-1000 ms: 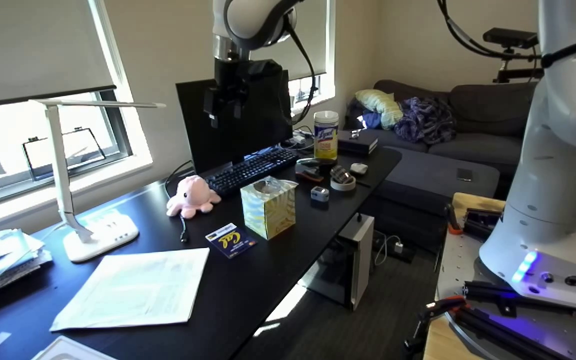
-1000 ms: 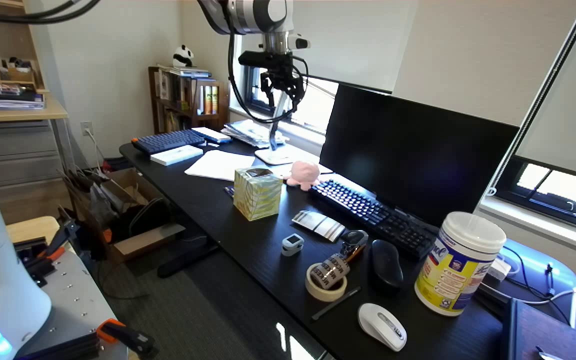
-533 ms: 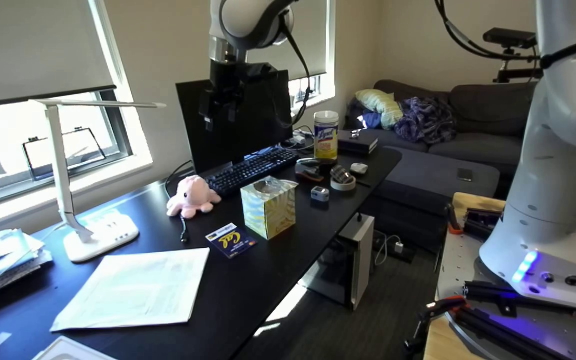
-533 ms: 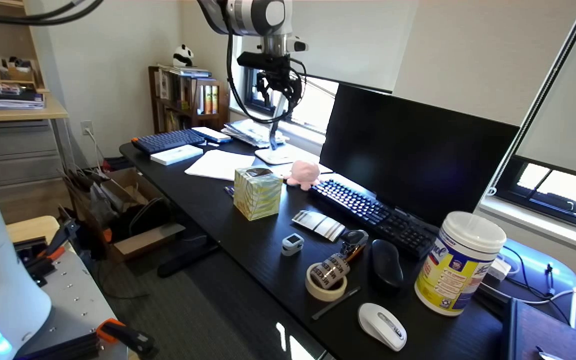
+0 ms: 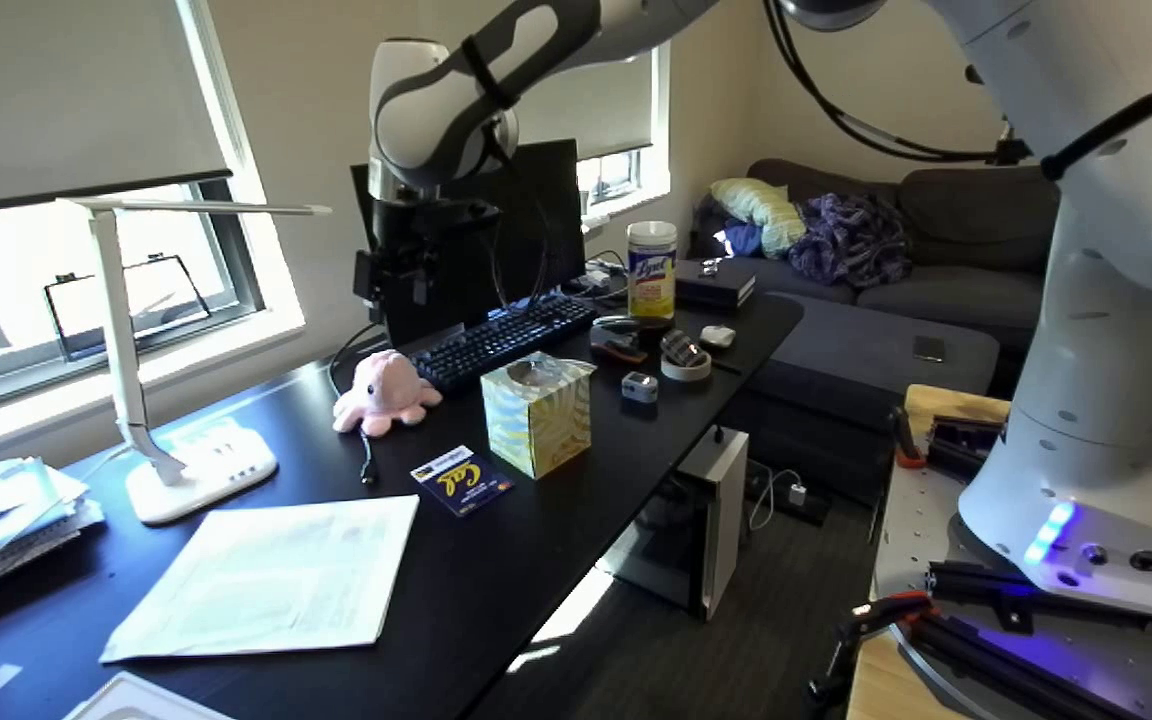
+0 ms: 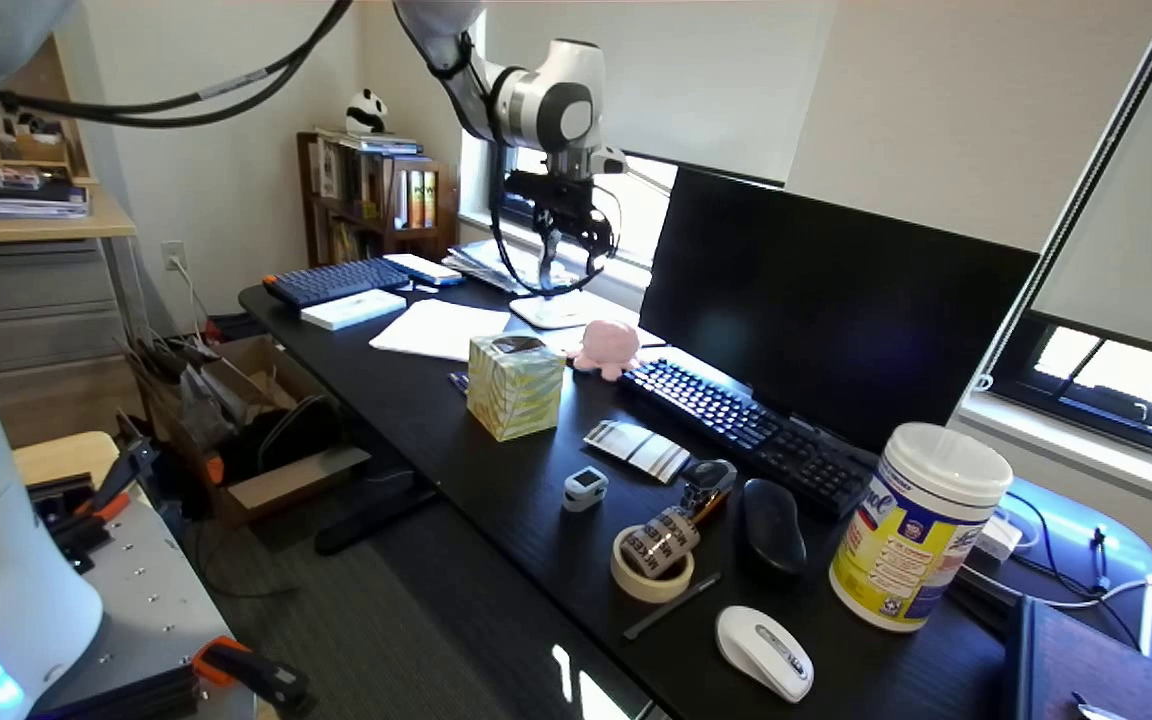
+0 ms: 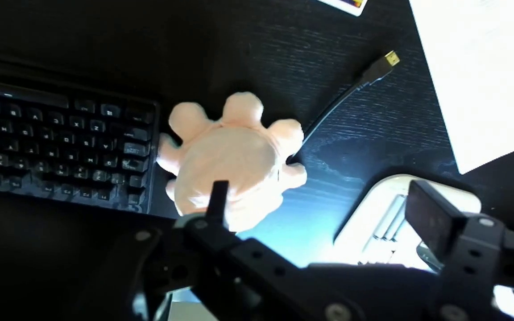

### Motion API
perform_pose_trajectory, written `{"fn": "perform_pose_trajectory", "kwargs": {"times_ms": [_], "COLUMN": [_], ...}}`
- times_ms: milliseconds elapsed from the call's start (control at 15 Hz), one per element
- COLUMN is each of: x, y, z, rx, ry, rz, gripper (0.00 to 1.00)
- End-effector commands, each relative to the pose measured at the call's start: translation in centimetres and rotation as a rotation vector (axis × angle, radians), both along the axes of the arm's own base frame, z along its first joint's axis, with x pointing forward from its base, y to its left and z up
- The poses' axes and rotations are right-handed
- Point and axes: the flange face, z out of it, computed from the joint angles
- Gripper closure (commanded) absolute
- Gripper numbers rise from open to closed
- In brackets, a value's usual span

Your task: Put the pink octopus plush toy on top of the tissue box

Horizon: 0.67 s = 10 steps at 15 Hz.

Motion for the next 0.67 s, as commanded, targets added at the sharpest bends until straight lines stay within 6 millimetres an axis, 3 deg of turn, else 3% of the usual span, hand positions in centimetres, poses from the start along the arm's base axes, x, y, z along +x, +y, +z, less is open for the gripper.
{"fn": "perform_pose_trajectory", "kwargs": {"times_ms": [0, 267, 600], "x": [3.6, 5.6, 7.0], "y": [0.6, 0.8, -0.2], "z": [-3.3, -7.6, -11.1], "rx": [-0.028, -0.012, -0.016], "ry": [0.019, 0.046, 0.042], "rz": [-0.098, -0.206, -0.330], "gripper": [0.00, 0.00, 0.00]}}
